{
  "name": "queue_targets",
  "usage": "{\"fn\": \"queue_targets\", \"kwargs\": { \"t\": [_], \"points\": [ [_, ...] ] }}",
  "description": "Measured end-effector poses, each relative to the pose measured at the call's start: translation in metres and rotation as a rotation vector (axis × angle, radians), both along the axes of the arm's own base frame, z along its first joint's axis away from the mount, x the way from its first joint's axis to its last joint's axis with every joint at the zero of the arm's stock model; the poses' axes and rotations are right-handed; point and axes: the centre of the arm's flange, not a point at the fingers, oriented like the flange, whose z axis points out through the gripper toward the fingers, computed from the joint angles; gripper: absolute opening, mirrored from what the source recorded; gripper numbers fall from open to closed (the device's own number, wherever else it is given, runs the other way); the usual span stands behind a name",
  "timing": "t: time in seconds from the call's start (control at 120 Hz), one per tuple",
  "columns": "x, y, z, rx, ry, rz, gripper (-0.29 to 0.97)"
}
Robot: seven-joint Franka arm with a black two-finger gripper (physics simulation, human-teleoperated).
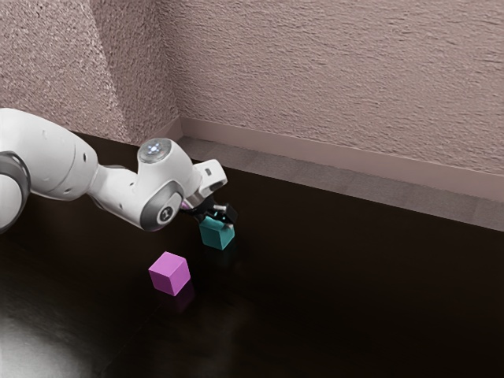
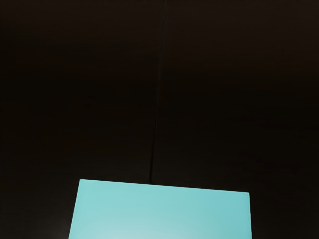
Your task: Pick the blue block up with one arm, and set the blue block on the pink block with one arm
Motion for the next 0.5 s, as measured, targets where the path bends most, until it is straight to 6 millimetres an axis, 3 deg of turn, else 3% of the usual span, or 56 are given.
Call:
{"fn": "queue_targets", "kwargs": {
  "t": [0.5],
  "points": [
    [-0.0034, 0.0026, -0.0031, -0.005, -0.015, 0.004, 0.44]
  ]
}}
